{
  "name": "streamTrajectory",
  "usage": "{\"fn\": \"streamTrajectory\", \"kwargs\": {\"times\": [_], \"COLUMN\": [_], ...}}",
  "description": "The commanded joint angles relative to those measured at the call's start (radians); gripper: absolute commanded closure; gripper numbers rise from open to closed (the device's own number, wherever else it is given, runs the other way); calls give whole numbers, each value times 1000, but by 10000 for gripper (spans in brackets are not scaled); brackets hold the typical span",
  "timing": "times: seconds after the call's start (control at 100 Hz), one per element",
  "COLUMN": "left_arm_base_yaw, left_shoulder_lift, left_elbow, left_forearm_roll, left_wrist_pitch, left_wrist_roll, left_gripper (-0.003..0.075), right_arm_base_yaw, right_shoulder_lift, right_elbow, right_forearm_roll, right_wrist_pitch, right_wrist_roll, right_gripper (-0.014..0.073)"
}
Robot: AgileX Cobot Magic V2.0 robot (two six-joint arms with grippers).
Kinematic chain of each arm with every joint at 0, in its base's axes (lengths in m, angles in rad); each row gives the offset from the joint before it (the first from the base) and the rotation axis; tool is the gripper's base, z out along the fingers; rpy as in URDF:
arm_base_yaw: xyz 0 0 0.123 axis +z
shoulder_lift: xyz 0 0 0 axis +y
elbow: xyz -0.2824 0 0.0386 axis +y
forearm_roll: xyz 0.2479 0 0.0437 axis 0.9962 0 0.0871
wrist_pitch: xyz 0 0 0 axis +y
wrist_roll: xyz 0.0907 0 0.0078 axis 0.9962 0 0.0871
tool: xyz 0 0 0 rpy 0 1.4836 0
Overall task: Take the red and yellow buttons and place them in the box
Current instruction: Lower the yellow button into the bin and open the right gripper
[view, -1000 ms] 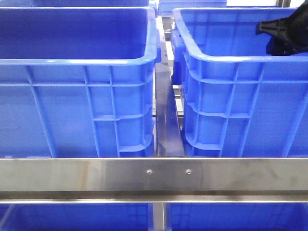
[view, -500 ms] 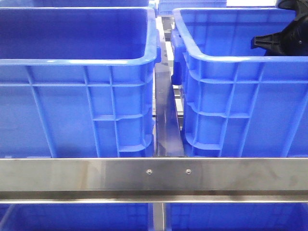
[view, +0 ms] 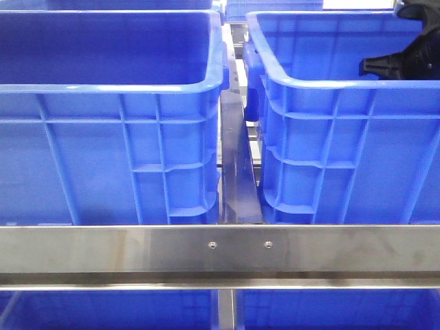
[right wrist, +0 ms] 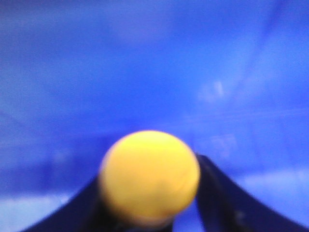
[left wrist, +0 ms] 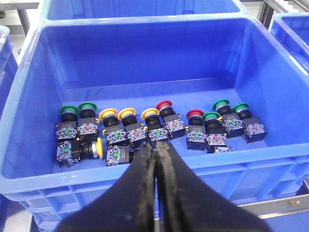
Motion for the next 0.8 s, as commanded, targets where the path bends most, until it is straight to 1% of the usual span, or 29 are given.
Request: {"fn": "streamTrajectory", "kwargs": {"times": [0.0, 0.23, 0.44, 0.62, 0.79], "left_arm_base_yaw": [4, 4, 4, 4, 4], "left_shoulder_lift": [7, 7, 7, 7, 7], "left_elbow": [-27, -27, -27, -27, -27], "left_forearm_roll": [-11, -11, -11, -11, -11], "left_wrist_pitch": [-72, -72, -72, -72, -72], "left_wrist_roll": [-7, -7, -7, -7, -7], "left_gripper": [739, 739, 739, 739, 739], "right_arm_base_yaw": [-6, -6, -6, -6, -6], "right_shoulder_lift": [-56, -102, -206, -358, -541], "right_elbow": [-21, -17, 25, 119, 251], "right_forearm_roll": [1, 1, 1, 1, 1], "right_wrist_pitch": [13, 14, 6, -27, -19], "right_wrist_roll": [-13, -13, -13, -13, -13], "right_gripper": [106, 97, 97, 97, 102]}}
